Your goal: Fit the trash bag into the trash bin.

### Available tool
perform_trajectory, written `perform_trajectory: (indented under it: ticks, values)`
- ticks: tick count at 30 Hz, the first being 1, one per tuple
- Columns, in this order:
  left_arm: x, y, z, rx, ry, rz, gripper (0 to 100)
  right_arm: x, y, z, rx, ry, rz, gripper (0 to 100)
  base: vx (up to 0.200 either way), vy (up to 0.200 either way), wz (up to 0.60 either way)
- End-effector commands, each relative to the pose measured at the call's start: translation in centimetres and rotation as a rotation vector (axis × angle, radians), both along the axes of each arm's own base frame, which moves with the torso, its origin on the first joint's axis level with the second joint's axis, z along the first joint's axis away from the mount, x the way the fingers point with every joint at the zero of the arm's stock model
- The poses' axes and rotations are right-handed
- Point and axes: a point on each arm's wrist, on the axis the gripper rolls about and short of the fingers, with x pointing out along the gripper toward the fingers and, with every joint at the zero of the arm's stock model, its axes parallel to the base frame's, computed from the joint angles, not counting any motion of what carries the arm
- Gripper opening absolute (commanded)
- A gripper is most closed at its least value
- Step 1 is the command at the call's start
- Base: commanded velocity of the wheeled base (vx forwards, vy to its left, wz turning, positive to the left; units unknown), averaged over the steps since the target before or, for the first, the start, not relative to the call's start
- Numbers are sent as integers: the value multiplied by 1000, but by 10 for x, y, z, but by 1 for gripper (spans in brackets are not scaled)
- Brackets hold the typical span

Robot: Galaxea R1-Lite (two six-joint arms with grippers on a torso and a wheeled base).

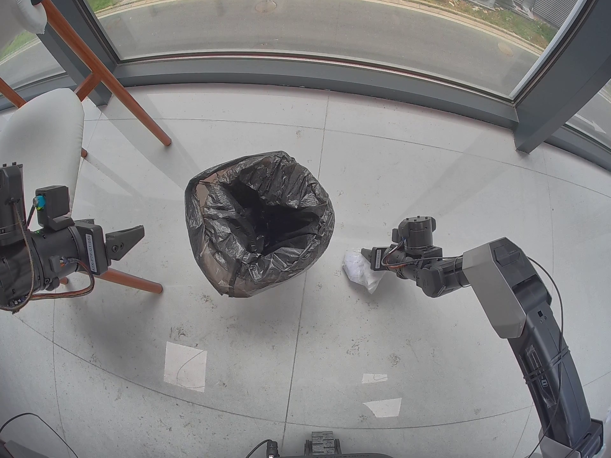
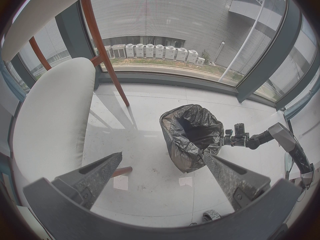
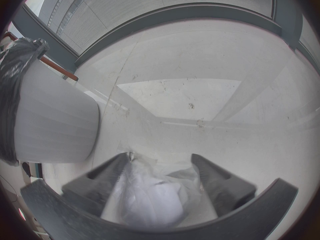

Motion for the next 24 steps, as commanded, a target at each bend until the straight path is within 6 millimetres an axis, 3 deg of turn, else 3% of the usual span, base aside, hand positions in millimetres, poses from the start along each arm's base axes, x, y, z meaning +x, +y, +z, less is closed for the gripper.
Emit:
perform_trajectory:
  ticks: [1,6,7,8,10,12,16,17,18,20,24]
  values:
    - [0,0,0,0,-1,2,100,0,-1,-11,-9,15,1,0,0,0,0]
    - [0,4,0,-1,-2,18,100,2,-1,9,3,-23,0,0,0,0,0]
    - [0,5,0,-1,-2,21,100,4,-3,36,19,-70,-3,0,0,0,0]
    - [0,5,0,-1,-2,21,100,4,-3,41,22,-75,-3,0,0,0,0]
    - [-1,5,1,-1,-7,24,100,3,-8,93,56,-155,5,0,0,0,0]
    - [-4,5,4,-3,-21,22,100,-5,-12,124,71,-184,18,0,0,0,0]
    - [-7,6,4,-3,-22,24,100,-35,-17,181,89,-177,65,0,0,0,0]
    - [-7,6,4,-3,-22,24,100,-35,-17,181,89,-177,65,0,0,0,0]
    - [-9,6,4,-3,-24,22,100,-49,-17,202,97,-170,87,0,0,0,0]
    - [-11,6,4,-4,-25,22,100,-65,-12,223,110,-186,110,0,0,0,0]
    - [-12,6,2,-3,-19,21,100,-95,-4,255,139,-211,142,0,0,0,0]
